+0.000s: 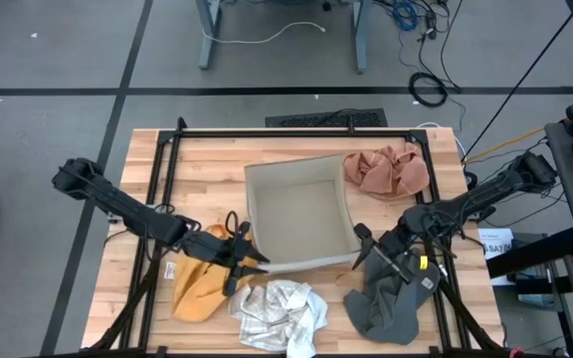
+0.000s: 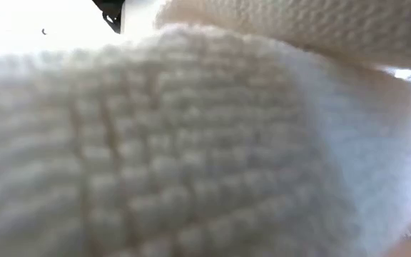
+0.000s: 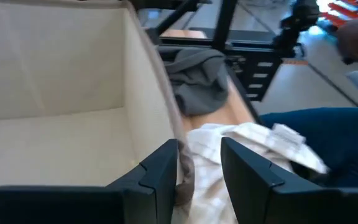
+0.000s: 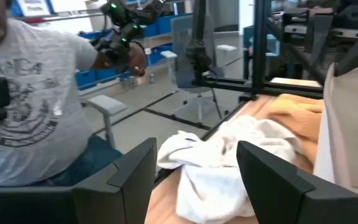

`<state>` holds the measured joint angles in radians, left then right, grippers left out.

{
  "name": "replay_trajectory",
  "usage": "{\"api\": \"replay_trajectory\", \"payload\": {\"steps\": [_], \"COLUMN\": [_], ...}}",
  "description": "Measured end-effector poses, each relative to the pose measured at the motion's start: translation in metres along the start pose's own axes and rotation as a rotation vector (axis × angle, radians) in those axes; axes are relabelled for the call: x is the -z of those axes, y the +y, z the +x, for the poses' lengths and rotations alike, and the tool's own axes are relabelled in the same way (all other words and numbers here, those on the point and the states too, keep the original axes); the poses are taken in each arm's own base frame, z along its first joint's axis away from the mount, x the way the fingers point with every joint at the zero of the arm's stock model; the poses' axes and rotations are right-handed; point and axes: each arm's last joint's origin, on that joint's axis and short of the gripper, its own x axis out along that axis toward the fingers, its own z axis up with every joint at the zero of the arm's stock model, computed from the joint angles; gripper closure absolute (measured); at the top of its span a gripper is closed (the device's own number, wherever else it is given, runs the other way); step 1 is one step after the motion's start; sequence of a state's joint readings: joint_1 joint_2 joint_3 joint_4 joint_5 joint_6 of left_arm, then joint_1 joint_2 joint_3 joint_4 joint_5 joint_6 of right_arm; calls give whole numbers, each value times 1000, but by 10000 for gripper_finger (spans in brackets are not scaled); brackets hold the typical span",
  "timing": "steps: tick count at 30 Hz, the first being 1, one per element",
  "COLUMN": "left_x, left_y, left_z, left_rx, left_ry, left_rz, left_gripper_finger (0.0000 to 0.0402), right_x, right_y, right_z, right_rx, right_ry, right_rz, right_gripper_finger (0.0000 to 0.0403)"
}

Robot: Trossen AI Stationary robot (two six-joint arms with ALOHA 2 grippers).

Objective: Fold towel
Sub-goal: Adjust the laundry bin, then fold the white towel with brown checkered lines

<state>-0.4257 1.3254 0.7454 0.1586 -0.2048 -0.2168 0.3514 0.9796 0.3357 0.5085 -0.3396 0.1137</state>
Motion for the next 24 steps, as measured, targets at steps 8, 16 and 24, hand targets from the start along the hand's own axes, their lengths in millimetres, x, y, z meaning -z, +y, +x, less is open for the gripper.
{"api": "replay_trajectory", "payload": {"steps": [8,16,24], "left_x": [-5,-10,-21], "left_y": [25,47,52], "left_z": [-12,-14,-18], "left_rx": [-183,-293,-358], "left_ry": [17,15,-28], "left_rz": [93,153,249], "left_gripper_finger": [269,269,268], "right_x": [-2,-1,-6], "right_y": [-7,-24,-27], "right_z": [-7,-13,-19], "right_rx": [97,297,400], "right_ry": [-8,16,13], "right_rz": [-53,-165,-289], "right_gripper_finger": [191,191,191]}}
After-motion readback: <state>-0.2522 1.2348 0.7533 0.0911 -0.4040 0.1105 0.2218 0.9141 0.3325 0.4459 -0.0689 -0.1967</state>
